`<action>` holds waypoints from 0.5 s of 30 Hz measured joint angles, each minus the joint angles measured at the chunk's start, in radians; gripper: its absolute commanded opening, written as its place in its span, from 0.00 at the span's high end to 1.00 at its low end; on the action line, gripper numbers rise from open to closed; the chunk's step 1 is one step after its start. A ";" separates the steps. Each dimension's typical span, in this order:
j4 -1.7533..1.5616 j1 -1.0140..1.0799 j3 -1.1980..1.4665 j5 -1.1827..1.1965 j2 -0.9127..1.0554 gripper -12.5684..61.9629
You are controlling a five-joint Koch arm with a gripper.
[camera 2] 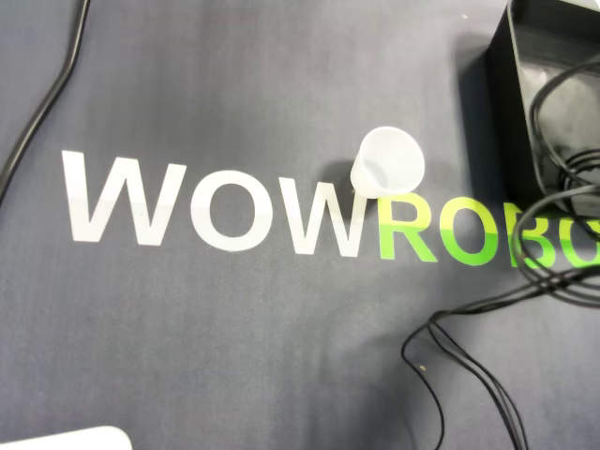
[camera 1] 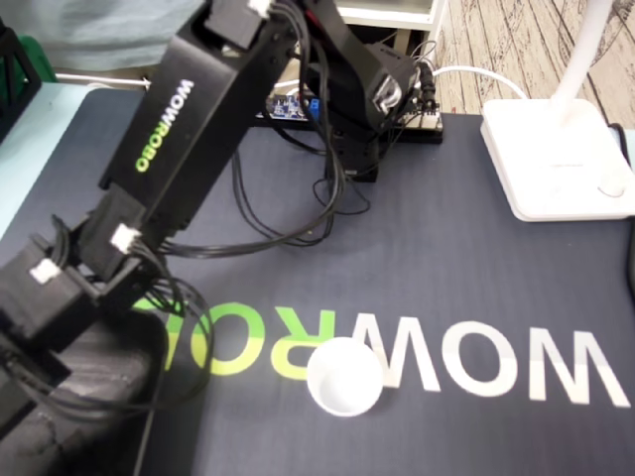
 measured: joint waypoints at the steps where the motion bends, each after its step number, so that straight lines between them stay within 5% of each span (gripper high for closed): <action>1: 0.000 0.000 0.000 -0.003 0.000 0.85; 6: 0.000 -0.014 0.002 -0.158 0.021 0.85; 7: -0.002 -0.018 -0.002 -0.394 0.089 0.85; 15: 0.000 -0.018 -0.005 -0.933 0.195 0.85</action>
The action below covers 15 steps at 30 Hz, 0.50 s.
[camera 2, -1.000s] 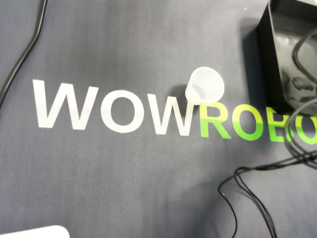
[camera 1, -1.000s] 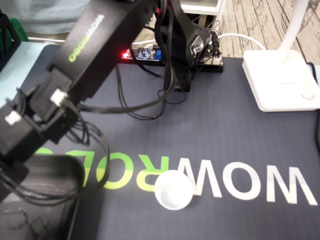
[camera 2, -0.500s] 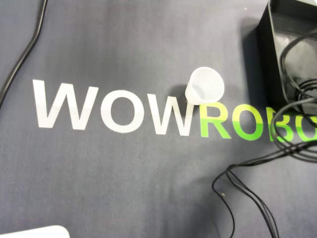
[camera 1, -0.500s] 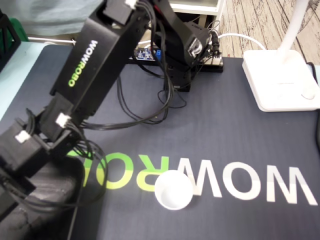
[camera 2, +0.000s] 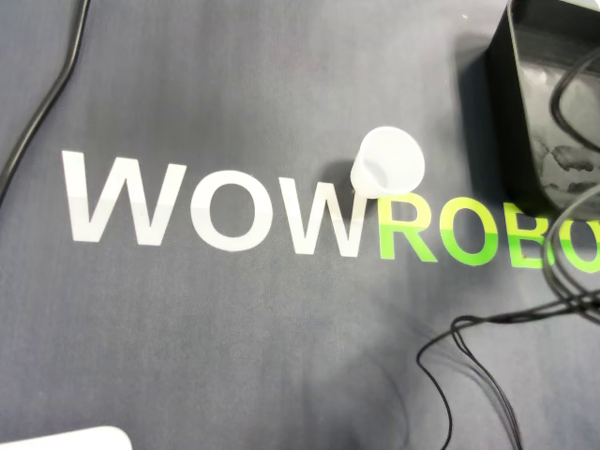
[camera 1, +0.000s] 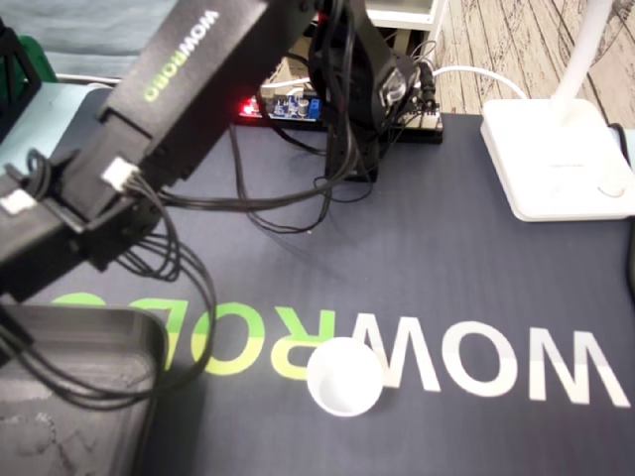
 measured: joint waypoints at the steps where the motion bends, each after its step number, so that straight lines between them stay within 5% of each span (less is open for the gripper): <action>1: 0.000 0.000 0.000 -0.012 0.002 0.85; 15: 0.061 -0.130 0.505 -0.584 0.472 0.85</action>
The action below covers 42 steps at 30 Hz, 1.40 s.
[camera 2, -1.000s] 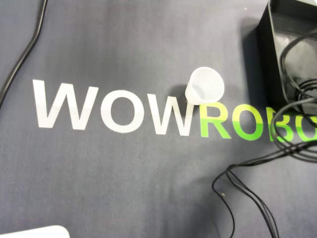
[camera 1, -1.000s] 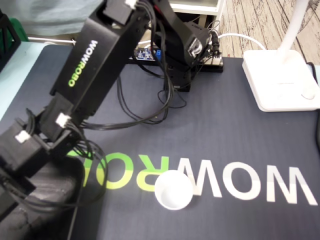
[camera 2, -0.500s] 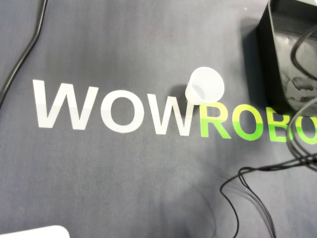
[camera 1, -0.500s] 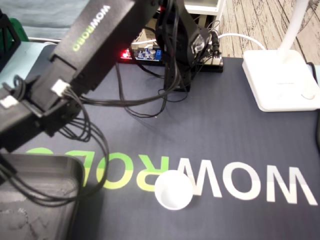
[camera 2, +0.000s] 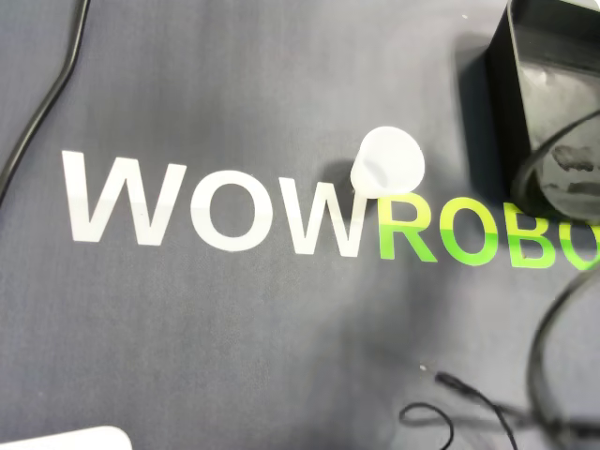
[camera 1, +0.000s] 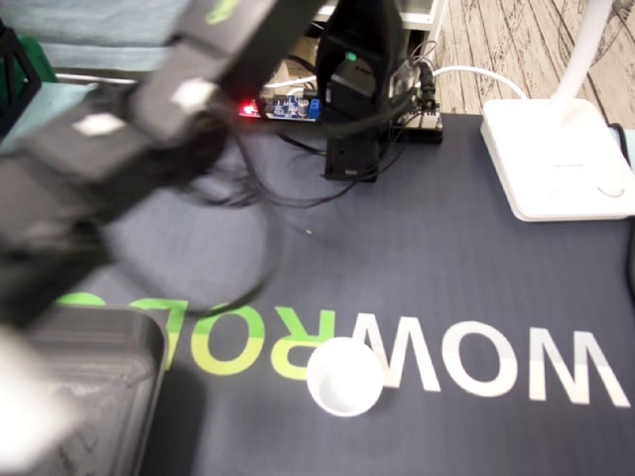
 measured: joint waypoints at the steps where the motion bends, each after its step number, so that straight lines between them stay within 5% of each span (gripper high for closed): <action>1: 0.000 -0.029 0.041 -0.031 0.044 0.85; 9: 0.077 -0.348 0.351 -0.422 0.376 0.85; 18: 0.084 -0.489 0.457 -0.956 0.370 0.85; 42: -0.133 -0.488 0.454 -1.109 0.002 0.84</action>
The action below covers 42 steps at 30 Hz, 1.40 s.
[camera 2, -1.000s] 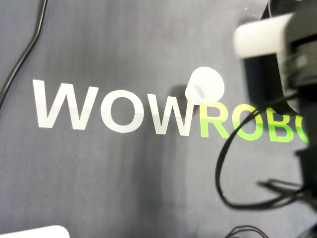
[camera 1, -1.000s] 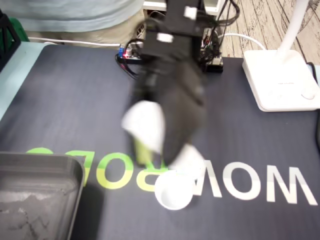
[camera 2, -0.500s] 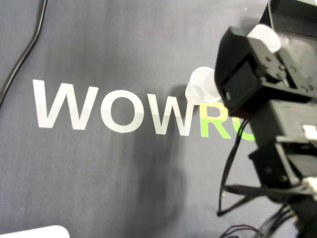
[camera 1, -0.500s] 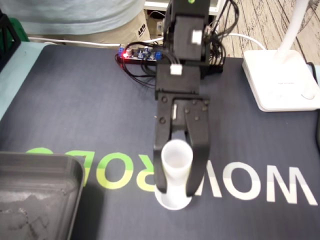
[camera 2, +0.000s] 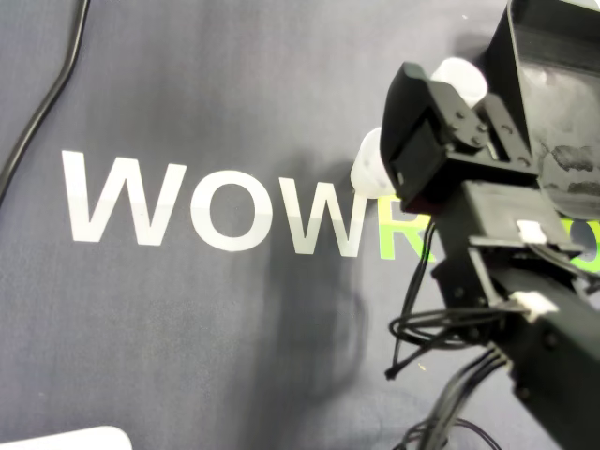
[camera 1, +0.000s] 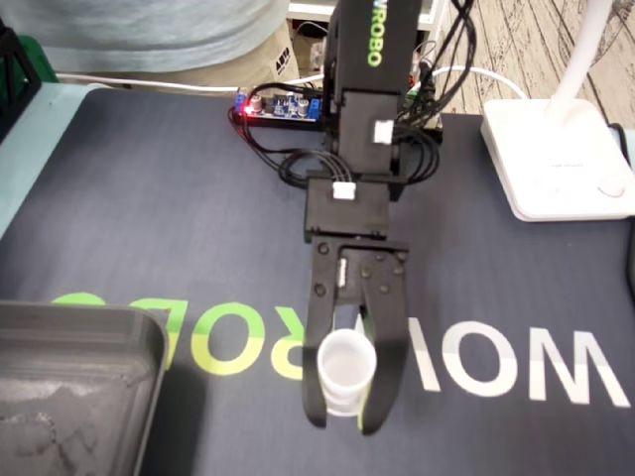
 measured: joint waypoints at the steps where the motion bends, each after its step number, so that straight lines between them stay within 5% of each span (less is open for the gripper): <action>1: 0.000 -0.002 0.000 0.000 0.000 0.84; 4: 0.000 0.000 0.000 0.000 -0.005 0.69; 13: 0.000 -0.002 0.000 0.000 -0.020 0.49; 29: 0.000 0.000 0.020 0.106 0.276 0.48; 42: 0.437 0.081 0.060 0.971 0.678 0.48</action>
